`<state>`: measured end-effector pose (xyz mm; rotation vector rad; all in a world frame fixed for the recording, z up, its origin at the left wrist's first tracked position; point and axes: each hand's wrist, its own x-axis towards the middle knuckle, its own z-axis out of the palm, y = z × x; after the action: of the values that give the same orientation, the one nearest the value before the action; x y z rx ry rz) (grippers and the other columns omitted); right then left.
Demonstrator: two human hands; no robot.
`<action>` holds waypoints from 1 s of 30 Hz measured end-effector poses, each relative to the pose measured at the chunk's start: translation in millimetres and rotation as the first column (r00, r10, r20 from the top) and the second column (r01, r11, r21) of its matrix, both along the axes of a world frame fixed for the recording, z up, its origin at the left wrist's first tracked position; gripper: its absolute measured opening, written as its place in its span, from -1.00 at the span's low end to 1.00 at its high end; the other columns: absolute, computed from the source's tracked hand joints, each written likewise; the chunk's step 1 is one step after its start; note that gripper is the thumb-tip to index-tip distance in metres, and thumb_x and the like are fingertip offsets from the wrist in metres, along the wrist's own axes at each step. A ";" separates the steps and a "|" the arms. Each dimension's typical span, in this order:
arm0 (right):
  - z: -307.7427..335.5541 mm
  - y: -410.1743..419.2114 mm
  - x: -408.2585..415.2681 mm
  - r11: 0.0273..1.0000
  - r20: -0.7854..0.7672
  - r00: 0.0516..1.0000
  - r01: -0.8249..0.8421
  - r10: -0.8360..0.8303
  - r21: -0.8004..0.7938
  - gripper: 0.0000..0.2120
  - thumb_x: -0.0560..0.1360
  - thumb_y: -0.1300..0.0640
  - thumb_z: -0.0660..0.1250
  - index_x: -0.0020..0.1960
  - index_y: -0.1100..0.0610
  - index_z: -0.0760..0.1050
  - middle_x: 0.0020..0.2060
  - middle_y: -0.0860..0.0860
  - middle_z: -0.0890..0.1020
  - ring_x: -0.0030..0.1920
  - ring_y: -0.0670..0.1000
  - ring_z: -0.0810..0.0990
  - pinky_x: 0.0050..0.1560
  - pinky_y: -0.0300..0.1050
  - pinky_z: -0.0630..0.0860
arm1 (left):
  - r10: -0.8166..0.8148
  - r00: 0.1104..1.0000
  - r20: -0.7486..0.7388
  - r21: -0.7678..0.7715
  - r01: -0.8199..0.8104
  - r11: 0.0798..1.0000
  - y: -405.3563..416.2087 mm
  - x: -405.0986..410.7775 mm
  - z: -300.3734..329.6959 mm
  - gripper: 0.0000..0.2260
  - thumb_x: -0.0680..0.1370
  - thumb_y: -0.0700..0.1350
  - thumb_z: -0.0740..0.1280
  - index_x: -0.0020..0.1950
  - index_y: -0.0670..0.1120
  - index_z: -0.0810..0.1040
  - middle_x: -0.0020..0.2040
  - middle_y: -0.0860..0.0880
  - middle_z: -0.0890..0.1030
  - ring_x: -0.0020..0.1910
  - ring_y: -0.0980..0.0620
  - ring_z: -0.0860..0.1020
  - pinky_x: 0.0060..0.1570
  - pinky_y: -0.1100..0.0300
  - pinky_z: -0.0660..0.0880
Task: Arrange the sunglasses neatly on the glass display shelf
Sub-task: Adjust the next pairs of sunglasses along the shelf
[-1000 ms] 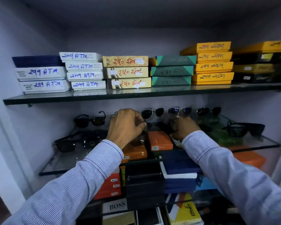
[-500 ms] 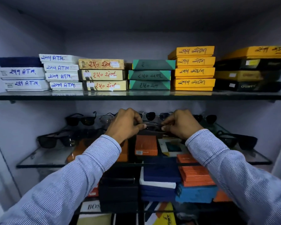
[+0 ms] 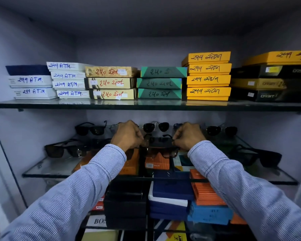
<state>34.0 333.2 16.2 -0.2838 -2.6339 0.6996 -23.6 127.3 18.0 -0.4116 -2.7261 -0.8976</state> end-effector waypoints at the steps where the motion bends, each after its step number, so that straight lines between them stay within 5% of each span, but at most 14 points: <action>1: -1.8 -1.3 -3.2 1.000 0.027 1.000 0.015 -0.015 -0.006 -0.85 0.36 0.23 0.52 -0.07 0.19 0.72 0.00 0.12 0.69 0.04 0.09 0.67 0.14 -0.05 0.63 | 0.003 1.000 0.008 -0.014 -0.003 1.000 0.7 -2.3 -1.6 -0.90 0.36 -0.19 0.65 -0.18 -0.12 0.78 -0.07 -0.01 0.72 -0.11 0.05 0.70 0.06 0.15 0.66; 10: -17.4 -1.0 -11.0 0.999 0.040 0.998 0.037 -0.037 0.007 -0.94 0.35 0.16 0.56 -0.20 0.15 0.76 -0.19 0.08 0.77 -0.15 0.04 0.72 -0.01 -0.04 0.70 | -0.030 0.999 0.034 -0.122 0.034 0.992 3.5 -10.3 -6.7 -0.90 0.39 -0.13 0.64 -0.21 -0.09 0.75 -0.09 -0.01 0.76 -0.02 0.00 0.71 0.18 -0.03 0.65; 14: -5.0 27.1 0.0 0.990 -0.059 0.992 0.114 -0.109 0.084 -0.87 0.42 0.13 0.47 -0.09 0.11 0.78 -0.10 0.12 0.78 -0.11 0.12 0.73 0.05 -0.03 0.66 | -0.025 1.000 -0.018 -0.102 0.023 0.994 0.8 -8.9 -3.3 -0.79 0.40 0.05 0.62 -0.18 -0.05 0.72 -0.06 -0.02 0.72 0.01 -0.05 0.68 0.16 -0.07 0.65; 20: -3.9 53.1 13.0 0.917 0.253 0.939 0.124 -0.232 0.380 -0.56 0.45 0.03 0.46 0.28 0.15 0.56 0.16 0.17 0.66 0.12 0.19 0.66 0.09 0.03 0.61 | -0.124 0.977 -0.171 -0.055 0.116 0.992 20.5 8.4 7.3 -0.72 0.44 0.16 0.56 -0.14 -0.06 0.71 -0.07 -0.07 0.72 -0.05 -0.06 0.69 0.09 -0.09 0.67; 25: -11.0 57.5 19.2 0.900 0.150 0.961 0.153 -0.231 0.407 -0.69 0.50 0.15 0.39 0.23 0.14 0.63 0.19 0.19 0.65 0.15 0.23 0.66 0.13 0.10 0.61 | -0.186 0.955 -0.230 -0.059 0.177 0.982 44.1 20.4 10.4 -0.73 0.45 0.14 0.55 -0.23 -0.05 0.70 -0.20 -0.02 0.71 -0.11 -0.04 0.68 0.03 -0.04 0.67; 30: -2.0 75.7 37.8 0.963 0.044 0.997 0.043 -0.057 0.266 -0.74 0.49 0.11 0.45 0.17 0.03 0.70 0.13 0.10 0.72 0.11 0.15 0.68 0.18 0.04 0.60 | -0.319 0.908 -0.273 -0.067 0.313 0.947 69.6 27.3 6.8 -0.72 0.52 0.09 0.51 0.09 -0.07 0.76 -0.01 -0.07 0.77 -0.01 -0.03 0.71 0.08 0.02 0.67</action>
<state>71.8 408.9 14.2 -0.2916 -2.7185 0.3200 3.8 196.9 24.8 -0.9327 -2.4475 -0.8099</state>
